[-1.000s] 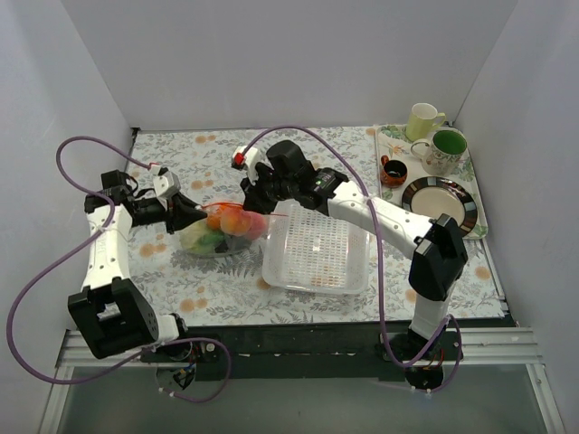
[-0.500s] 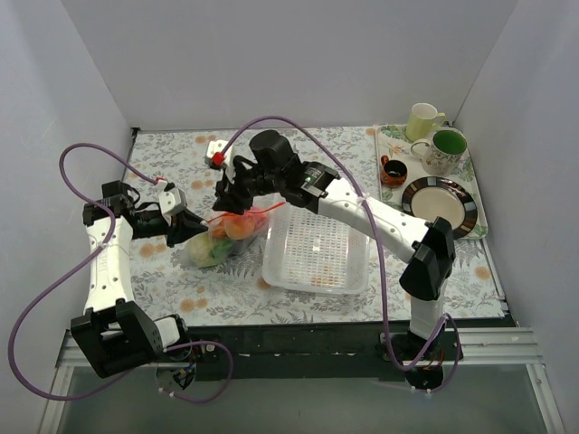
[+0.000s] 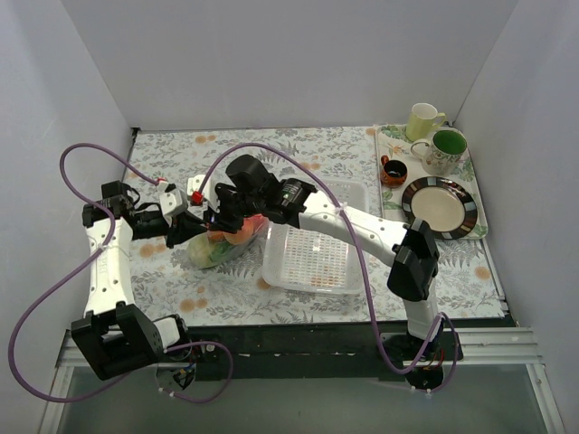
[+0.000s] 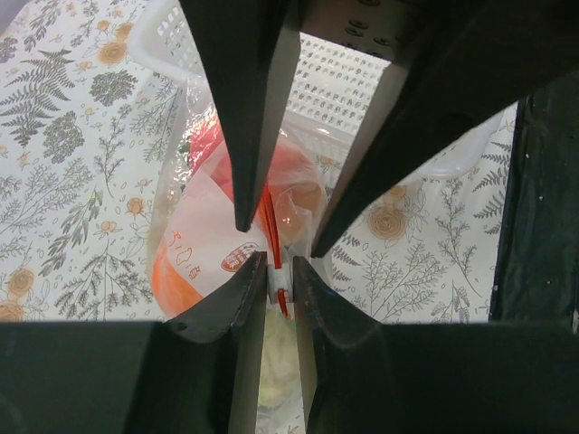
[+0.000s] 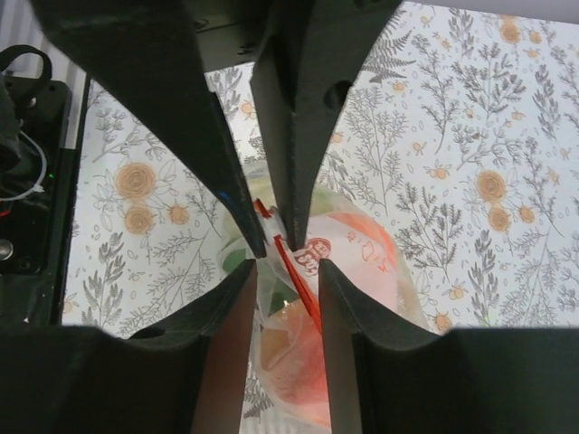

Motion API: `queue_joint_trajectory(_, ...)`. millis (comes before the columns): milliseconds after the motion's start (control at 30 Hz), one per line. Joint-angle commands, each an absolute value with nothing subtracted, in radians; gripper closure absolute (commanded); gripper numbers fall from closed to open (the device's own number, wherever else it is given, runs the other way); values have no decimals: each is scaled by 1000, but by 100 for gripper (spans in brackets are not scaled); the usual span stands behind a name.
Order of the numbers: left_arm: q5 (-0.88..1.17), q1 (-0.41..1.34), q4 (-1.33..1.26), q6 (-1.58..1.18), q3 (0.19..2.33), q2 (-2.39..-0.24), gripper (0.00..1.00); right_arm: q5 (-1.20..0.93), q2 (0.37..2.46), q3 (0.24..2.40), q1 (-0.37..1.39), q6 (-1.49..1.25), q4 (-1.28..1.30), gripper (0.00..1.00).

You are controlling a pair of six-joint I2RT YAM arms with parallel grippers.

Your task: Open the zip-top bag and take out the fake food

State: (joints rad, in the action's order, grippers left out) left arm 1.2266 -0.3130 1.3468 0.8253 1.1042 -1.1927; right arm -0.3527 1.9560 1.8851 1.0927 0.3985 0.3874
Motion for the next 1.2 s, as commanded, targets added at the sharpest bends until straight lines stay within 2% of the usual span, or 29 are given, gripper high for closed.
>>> queue_joint_trajectory(0, 1213, -314, 1385, 828, 1146, -1158, 83, -296, 1954, 1913, 1088, 445, 354, 61)
queue_joint_trajectory(200, 1201, -314, 1385, 808, 1169, -1158, 85, -256, 1953, 1844, 1086, 480, 324, 63)
queue_joint_trajectory(400, 1201, -314, 1387, 779, 1196, -1155, 87, -261, 1980, 1870, 1081, 480, 316, 65)
queue_joint_trajectory(500, 1204, -316, 1385, 776, 1200, -1143, 87, -264, 1993, 1896, 1081, 472, 311, 73)
queue_joint_trajectory(533, 1213, -314, 1385, 772, 1201, -1140, 87, -268, 1994, 1905, 1080, 469, 308, 81)
queue_joint_trajectory(600, 1223, -316, 1385, 764, 1203, -1137, 85, -270, 1994, 1910, 1080, 462, 299, 90)
queue_joint_trajectory(633, 1229, -314, 1378, 756, 1204, -1138, 80, -268, 1990, 1911, 1080, 460, 295, 97)
queue_joint_trajectory(667, 1248, -316, 1361, 682, 1204, -1140, 66, -267, 1988, 1908, 1078, 460, 293, 99)
queue_joint_trajectory(733, 1269, -316, 1224, 525, 1201, -1141, 2, -264, 1977, 1905, 1075, 457, 288, 99)
queue_joint_trajectory(800, 1296, -318, 1158, 434, 1178, -1144, 2, -271, 1970, 1902, 1063, 446, 296, 99)
queue_joint_trajectory(1033, 1426, -322, 1207, 633, 1108, -1195, 2, -438, 1868, 1839, 977, 358, 287, 99)
queue_joint_trajectory(1167, 1471, -324, 1333, 813, 1106, -1264, 2, -550, 1838, 1827, 937, 319, 282, 99)
